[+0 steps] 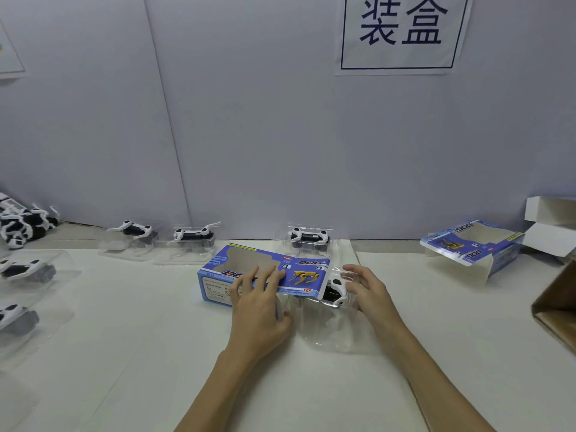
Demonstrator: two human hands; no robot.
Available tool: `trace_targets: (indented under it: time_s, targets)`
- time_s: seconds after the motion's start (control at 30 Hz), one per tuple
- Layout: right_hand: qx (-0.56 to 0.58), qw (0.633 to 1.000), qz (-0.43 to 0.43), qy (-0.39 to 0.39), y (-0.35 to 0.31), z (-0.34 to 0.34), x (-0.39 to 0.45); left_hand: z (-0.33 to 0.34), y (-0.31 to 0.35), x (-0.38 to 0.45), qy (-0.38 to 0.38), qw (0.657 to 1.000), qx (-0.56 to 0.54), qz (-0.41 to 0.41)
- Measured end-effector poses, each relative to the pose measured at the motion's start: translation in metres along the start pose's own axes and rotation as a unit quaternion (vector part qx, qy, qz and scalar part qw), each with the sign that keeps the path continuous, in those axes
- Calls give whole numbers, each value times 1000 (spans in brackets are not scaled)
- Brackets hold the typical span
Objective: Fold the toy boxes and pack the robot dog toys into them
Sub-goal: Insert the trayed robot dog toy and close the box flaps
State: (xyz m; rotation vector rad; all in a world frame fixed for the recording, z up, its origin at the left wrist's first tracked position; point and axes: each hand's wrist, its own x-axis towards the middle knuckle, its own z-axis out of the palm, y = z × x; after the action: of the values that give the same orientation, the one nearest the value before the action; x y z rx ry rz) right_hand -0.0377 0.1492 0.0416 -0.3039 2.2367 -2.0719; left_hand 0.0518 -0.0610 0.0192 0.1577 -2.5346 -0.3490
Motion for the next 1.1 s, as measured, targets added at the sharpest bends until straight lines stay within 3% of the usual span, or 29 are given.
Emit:
trace_targets:
  time_s: [0.23,0.5,0.63,0.73,0.9,0.97,1.1]
  targets:
    - [-10,999,-19,-34,-1,0,1,-2,-5,-1,32,994,-108,-6]
    - [39,999,21,-13,3,4,4,-17,-3,1,-32,995,-89,37]
    - [-14,995,14,-103,0,-12,5,-22,4,0,-34,997,-46,46]
    - [-87,986,27,-137,-4,-23,4,-26,6,2,7,998,-68,14]
    - [-237,966,-27,-103,-15,-25,-3,-28,6,5,111,991,-69,2]
    - [-227,968,-28,-105,-16,-23,-5,-29,11,7,158,977,-125,-68]
    - [-156,980,-19,-122,-18,-27,-4,-25,8,10,153,953,-211,-153]
